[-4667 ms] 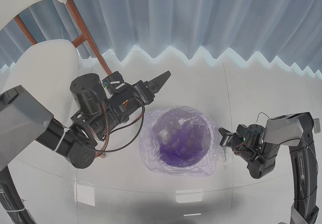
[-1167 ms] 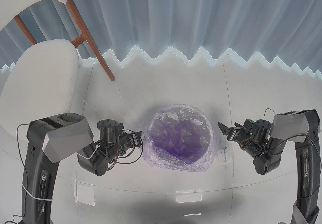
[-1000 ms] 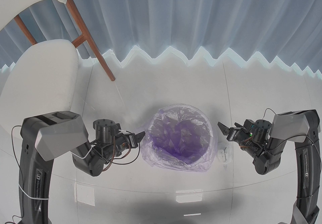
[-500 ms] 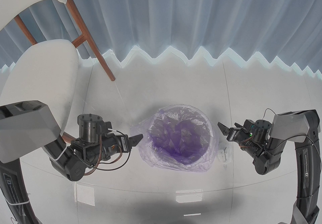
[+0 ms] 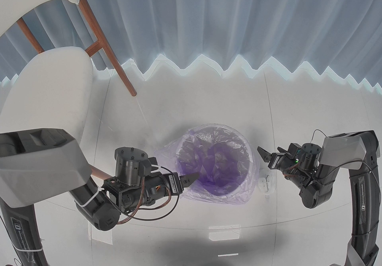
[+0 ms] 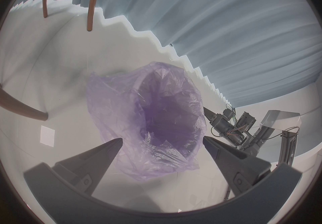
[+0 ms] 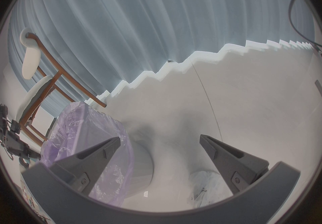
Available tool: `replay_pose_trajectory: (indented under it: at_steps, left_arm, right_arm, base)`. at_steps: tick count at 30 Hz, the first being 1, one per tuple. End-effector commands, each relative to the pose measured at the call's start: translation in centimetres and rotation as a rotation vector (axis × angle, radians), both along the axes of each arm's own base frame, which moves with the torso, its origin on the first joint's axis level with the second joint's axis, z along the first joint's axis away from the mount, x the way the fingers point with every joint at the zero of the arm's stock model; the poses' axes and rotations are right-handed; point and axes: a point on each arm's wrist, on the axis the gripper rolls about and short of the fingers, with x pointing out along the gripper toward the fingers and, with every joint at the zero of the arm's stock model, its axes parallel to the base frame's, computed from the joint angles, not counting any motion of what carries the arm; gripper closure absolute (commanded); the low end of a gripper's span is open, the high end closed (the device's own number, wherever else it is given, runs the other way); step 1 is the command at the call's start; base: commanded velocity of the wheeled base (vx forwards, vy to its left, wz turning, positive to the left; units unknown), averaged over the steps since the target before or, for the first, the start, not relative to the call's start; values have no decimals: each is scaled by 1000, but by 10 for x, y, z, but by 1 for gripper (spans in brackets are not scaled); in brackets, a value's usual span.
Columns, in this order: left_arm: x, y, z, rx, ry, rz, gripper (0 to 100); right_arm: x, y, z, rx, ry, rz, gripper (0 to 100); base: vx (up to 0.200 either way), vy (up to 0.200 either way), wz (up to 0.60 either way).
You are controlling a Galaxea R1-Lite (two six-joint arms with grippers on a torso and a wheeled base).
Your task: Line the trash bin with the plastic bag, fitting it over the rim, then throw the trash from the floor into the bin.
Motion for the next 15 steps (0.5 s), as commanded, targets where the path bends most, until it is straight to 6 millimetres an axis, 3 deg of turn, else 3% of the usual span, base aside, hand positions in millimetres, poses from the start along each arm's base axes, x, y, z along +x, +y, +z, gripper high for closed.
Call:
replay_pose_trajectory:
  at_steps: [1, 9, 15]
  left_arm:
    - [3, -8, -30, 9, 43, -9, 0]
    - [-1, -11, -35, 22, 60, -13, 0]
    - [-1, -11, -19, -4, 17, -11, 0]
  right_arm:
    - [-1, 1, 1, 2, -13, 3, 0]
    - [-1, 2, 0, 0, -12, 5, 0]
    - [-1, 2, -1, 0, -9, 5, 0]
  base:
    - [0, 0, 0]
    - [0, 0, 0]
    - [0, 0, 0]
